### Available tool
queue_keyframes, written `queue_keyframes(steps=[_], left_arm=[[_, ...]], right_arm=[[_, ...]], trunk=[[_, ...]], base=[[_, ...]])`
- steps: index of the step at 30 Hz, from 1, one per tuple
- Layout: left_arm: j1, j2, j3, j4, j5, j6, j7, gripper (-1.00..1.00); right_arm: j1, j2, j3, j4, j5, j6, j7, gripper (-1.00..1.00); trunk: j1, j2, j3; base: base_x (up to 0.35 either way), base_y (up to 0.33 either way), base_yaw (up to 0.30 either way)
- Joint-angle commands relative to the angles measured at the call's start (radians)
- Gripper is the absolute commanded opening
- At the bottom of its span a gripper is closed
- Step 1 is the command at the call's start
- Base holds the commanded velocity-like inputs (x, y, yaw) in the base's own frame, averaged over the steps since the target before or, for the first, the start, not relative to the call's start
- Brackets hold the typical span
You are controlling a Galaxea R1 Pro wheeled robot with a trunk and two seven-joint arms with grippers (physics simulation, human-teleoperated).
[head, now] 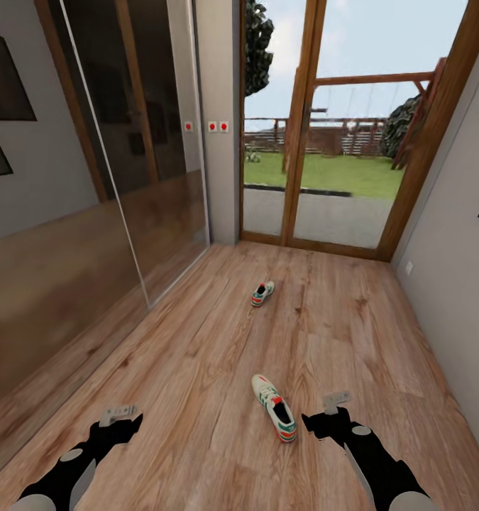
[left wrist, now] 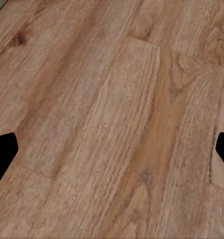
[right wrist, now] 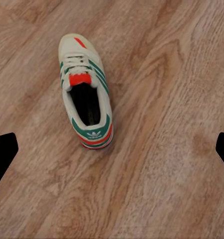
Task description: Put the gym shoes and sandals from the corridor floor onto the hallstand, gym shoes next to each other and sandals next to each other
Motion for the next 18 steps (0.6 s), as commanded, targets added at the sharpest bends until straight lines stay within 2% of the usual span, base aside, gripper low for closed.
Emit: queue_keyframes(steps=[1, 11, 18], left_arm=[[-0.001, -0.001, 0.009, 0.001, -0.011, -0.004, -0.006, 1.0], [-0.002, -0.002, 0.01, 0.0, -0.011, -0.006, -0.007, 1.0], [-0.002, -0.003, 0.009, -0.012, -0.011, -0.007, -0.008, 1.0]], right_arm=[[0.0, 0.001, -0.006, -0.002, 0.01, 0.004, 0.009, 1.0], [0.0, 0.001, -0.006, 0.023, 0.011, 0.003, 0.009, 1.0], [0.001, 0.0, -0.007, 0.028, 0.011, 0.002, 0.009, 1.0]], trunk=[[0.0, 0.0, -0.001], [0.0, 0.0, -0.001], [0.0, 0.0, -0.002]], base=[[0.297, 0.0, 0.0], [0.308, 0.0, 0.0], [0.079, 0.0, 0.018]])
